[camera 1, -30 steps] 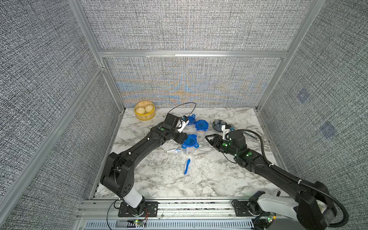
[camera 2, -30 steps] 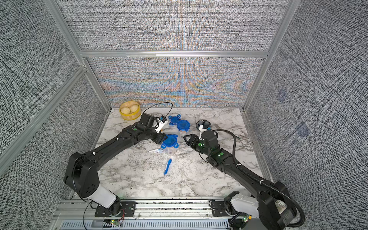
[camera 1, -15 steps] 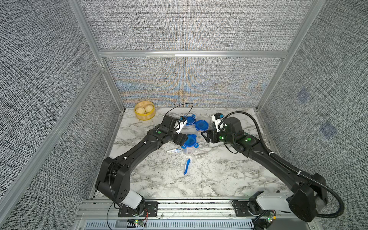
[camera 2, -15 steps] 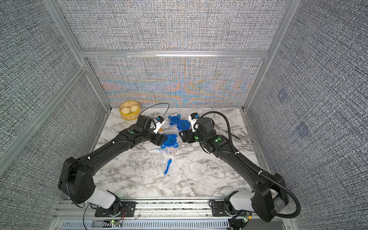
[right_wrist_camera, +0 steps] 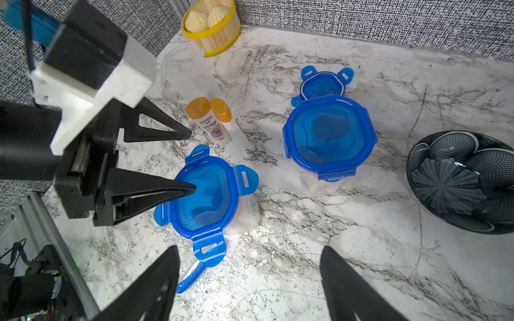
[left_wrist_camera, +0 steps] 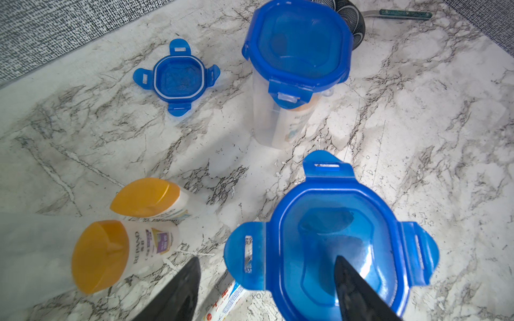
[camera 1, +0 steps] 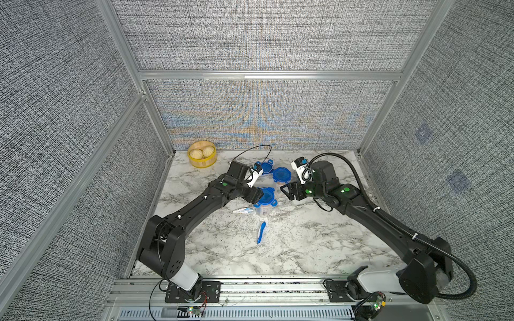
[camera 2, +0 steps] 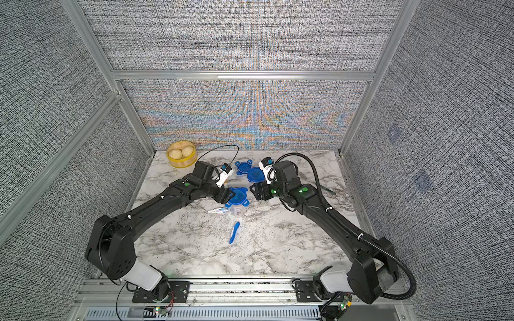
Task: Pack away toiletry kits
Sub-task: Close the lid on the container.
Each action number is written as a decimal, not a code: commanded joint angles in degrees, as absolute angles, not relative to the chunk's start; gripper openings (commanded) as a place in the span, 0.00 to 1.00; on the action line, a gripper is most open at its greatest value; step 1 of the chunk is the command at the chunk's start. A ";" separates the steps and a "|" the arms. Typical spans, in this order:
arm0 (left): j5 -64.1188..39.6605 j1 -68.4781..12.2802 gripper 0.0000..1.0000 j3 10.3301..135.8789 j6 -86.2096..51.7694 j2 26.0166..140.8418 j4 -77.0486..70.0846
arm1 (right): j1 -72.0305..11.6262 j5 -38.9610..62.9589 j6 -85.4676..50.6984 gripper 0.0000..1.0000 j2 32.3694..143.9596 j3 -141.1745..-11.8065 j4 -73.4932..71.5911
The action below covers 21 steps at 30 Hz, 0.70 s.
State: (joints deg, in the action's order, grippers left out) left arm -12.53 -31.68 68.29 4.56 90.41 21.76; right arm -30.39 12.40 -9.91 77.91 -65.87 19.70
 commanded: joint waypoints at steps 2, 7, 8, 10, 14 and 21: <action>-12.13 -31.55 0.71 69.84 6.40 91.74 25.48 | -30.41 13.01 -7.36 0.81 77.88 -66.53 20.95; -12.47 -31.56 0.70 70.38 7.46 92.54 28.05 | -30.32 12.76 -6.51 0.81 77.74 -66.70 21.43; -12.65 -31.48 0.70 70.61 7.77 92.56 28.71 | -30.27 12.83 -6.42 0.81 77.79 -66.84 21.54; -13.31 -31.55 0.70 71.27 8.39 92.88 30.34 | -30.30 13.18 -5.98 0.81 78.14 -67.18 21.92; -13.22 -31.47 0.68 72.14 8.08 92.91 30.88 | -30.37 13.36 -5.10 0.81 78.82 -67.59 22.63; -12.08 -31.23 0.81 77.75 4.36 92.00 26.65 | -31.54 15.87 -5.03 0.99 82.63 -70.49 23.84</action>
